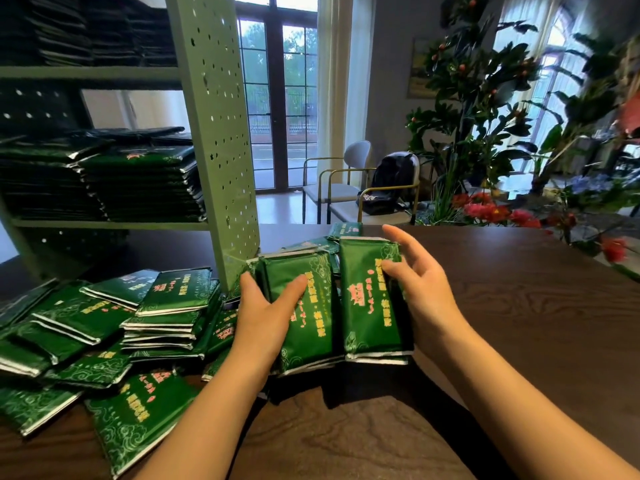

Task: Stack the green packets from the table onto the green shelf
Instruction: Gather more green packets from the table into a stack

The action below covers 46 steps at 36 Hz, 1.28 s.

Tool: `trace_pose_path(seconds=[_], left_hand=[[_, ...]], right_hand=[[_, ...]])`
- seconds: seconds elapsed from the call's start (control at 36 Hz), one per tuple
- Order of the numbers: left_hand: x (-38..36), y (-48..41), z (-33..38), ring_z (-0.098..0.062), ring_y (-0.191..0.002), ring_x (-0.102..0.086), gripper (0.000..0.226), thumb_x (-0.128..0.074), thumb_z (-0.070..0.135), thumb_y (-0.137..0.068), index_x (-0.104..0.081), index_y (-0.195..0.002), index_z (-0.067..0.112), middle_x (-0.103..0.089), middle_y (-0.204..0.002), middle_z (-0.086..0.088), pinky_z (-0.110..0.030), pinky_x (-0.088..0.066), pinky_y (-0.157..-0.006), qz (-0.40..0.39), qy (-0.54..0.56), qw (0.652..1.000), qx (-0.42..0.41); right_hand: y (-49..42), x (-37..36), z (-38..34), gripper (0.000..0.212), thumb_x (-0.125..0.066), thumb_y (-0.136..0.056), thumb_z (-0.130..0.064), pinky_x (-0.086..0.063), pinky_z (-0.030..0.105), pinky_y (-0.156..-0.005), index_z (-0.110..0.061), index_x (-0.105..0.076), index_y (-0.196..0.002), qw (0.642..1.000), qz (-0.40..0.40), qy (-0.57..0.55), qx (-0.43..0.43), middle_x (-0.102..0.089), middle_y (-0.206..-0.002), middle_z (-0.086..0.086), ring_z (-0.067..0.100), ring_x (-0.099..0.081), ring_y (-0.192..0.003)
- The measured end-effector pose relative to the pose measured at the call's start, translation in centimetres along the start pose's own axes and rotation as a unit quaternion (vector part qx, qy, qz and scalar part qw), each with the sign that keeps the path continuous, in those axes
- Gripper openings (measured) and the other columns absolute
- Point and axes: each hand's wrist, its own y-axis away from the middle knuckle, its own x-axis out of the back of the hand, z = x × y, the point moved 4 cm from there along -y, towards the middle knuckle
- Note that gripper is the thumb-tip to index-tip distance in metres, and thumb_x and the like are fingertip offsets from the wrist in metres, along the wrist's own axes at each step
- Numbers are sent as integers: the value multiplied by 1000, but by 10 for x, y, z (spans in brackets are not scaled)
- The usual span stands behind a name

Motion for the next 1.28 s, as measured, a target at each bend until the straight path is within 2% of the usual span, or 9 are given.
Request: trace_pose_path(seconds=[0.19,0.31,0.42,0.56,0.67,0.72,0.86,1.11,1.28], left_hand=[[-9,10,12,-26,-130,-47,73,-63,50,-85,-35,-139,9,-50,-141,-8,-48,-37,-110,-1,-28,999,-22],[-14,10,12,-15,-146,-20,76,-45,50,-98,-8,-155,15,-20,-159,3,-31,-17,-117,-26,45,999,-7],[-17,16,13,-18,-139,-36,112,-63,75,-69,-14,-152,19,-35,-152,2,-45,-30,-116,-53,46,998,3],[-17,16,10,-19,-116,-61,104,-78,63,-45,-38,-129,18,-61,-129,-1,-47,-49,-100,-76,-18,997,6],[-16,13,8,-20,-110,-64,81,-83,52,-58,-44,-122,20,-65,-122,0,-48,-50,-97,-90,0,996,27],[-15,11,7,-21,-110,-65,77,-83,49,-65,-44,-125,20,-65,-122,0,-49,-51,-97,-85,13,996,35],[-1,-1,-1,-29,-126,-54,131,-82,78,-29,-33,-144,37,-51,-144,-4,-53,-46,-102,-23,86,994,65],[22,-9,4,-27,-112,-63,109,-84,53,-57,-30,-148,25,-58,-134,-6,-50,-52,-94,98,215,965,115],[26,-13,-1,-23,-104,-66,77,-75,41,-79,-35,-141,23,-62,-124,-3,-47,-54,-91,130,217,960,120]], right_hand=[[20,-31,11,52,-54,-78,-12,-43,45,-104,-29,-54,-127,990,-32,116,67,-58,-129,-5,13,-54,-121],[23,-34,14,54,-51,-79,-15,-39,43,-107,-21,-51,-132,984,-8,152,89,-56,-131,-7,9,-50,-125],[23,-34,19,55,-52,-79,-14,-41,43,-106,-19,-49,-134,985,-4,148,89,-56,-131,-5,9,-51,-124],[24,-35,20,60,-55,-80,-17,-38,43,-110,-23,-46,-139,986,-23,143,80,-51,-139,-8,8,-44,-131],[19,-37,22,58,-57,-84,-20,-39,46,-107,-26,-45,-140,986,-39,141,78,-51,-140,-8,12,-46,-131],[12,-37,22,49,-57,-91,-11,-42,39,-105,-23,-48,-137,987,-37,133,77,-55,-135,-7,10,-49,-127],[-18,-37,16,32,-41,-98,0,-44,6,-76,-10,-52,-126,989,-37,130,68,-63,-114,1,-13,-58,-94],[-114,-26,68,34,-46,-96,-14,-37,34,-102,-7,-55,-128,906,-68,417,-23,-56,-133,13,27,-50,-122],[-158,-36,94,38,-44,-95,-27,-39,44,-101,-20,-53,-132,831,-74,549,-56,-49,-138,15,38,-42,-125]])
